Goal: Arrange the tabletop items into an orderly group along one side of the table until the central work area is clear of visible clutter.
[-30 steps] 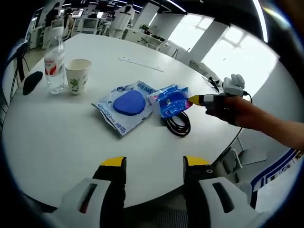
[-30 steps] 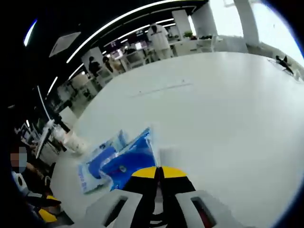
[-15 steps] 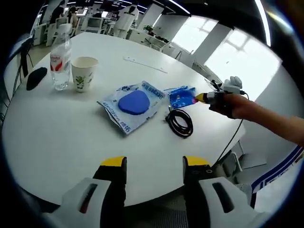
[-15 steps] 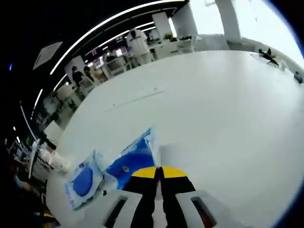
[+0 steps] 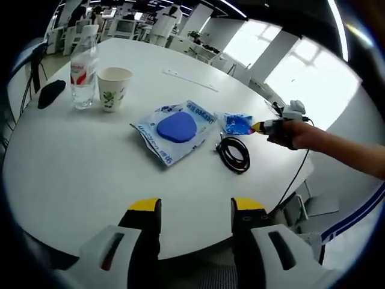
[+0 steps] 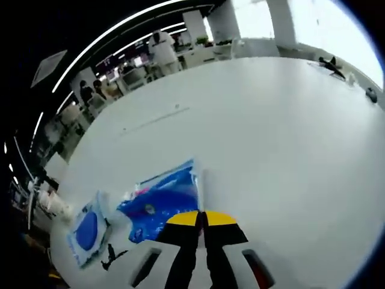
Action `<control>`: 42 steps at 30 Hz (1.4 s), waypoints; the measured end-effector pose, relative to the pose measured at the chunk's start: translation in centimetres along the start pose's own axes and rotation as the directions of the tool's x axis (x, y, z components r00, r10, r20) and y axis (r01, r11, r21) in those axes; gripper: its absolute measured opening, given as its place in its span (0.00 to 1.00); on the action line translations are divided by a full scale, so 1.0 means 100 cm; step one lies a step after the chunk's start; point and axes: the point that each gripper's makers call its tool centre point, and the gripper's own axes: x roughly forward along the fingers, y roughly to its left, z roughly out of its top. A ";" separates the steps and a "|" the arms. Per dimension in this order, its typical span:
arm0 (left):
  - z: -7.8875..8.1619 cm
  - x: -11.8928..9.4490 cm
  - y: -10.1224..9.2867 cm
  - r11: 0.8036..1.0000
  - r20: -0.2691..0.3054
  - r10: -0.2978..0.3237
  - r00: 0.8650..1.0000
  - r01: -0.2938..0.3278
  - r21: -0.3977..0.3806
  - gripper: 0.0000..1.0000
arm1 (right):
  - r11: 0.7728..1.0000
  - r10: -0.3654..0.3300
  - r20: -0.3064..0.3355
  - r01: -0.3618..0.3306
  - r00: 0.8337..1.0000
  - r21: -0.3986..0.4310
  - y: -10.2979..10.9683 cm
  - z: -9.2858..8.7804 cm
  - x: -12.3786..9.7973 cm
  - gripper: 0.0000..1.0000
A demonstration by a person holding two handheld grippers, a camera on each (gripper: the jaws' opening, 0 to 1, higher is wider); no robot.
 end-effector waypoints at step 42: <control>-0.022 0.016 0.013 0.999 -0.043 0.033 0.999 -0.035 -0.025 0.39 | 0.952 0.053 -0.091 -0.077 0.994 -0.297 0.019 -0.035 -0.016 0.09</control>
